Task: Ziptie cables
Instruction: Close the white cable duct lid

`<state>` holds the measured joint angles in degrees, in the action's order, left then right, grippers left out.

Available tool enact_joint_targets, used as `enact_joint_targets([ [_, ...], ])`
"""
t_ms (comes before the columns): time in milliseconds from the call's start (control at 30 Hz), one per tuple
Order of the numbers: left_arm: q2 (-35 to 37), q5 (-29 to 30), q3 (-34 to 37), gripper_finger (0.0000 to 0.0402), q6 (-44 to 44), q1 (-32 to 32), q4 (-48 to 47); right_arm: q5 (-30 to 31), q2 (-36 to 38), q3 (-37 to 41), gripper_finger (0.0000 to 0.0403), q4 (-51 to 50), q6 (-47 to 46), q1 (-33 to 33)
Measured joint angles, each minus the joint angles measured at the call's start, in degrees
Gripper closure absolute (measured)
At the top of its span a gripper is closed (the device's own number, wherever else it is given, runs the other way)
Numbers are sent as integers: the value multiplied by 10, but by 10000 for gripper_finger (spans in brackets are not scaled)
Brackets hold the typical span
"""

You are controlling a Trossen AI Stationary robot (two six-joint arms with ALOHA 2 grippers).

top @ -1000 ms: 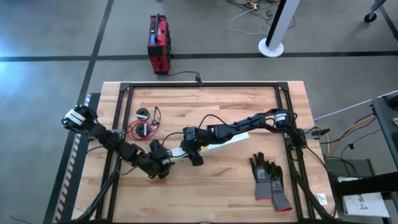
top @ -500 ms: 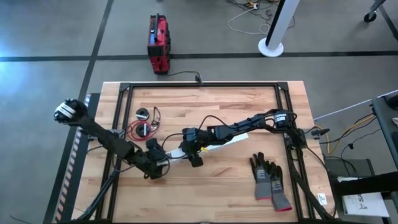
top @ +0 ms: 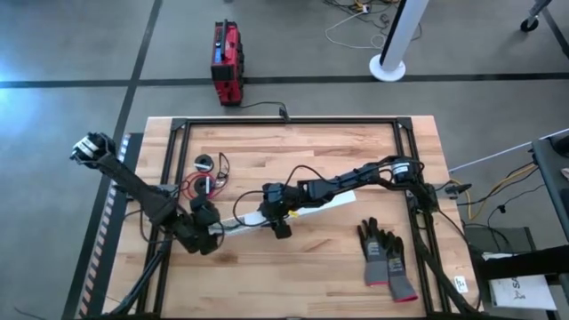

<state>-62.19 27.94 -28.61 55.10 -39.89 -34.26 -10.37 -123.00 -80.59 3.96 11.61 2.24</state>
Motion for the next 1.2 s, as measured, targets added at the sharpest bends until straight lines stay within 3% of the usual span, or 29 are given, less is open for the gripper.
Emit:
enact_joint_targets([
  [267, -23, -10, 51, 91, 7, -11, 78, 1, 0, 13, 157, 16, -4, 0],
  [467, -44, -1, 50, 91, 8, -12, 92, -1, 0, 14, 142, 34, -3, -1],
  [667, -107, -6, 50, 92, 10, -12, 128, -2, -6, 14, 133, 90, -32, 1],
  [933, -189, -1, 42, 93, 9, -11, 162, -1, -33, 14, 152, 150, -40, 11],
  [1200, -197, -1, 28, 94, 4, -11, 160, -3, -36, 14, 163, 157, -41, 12],
])
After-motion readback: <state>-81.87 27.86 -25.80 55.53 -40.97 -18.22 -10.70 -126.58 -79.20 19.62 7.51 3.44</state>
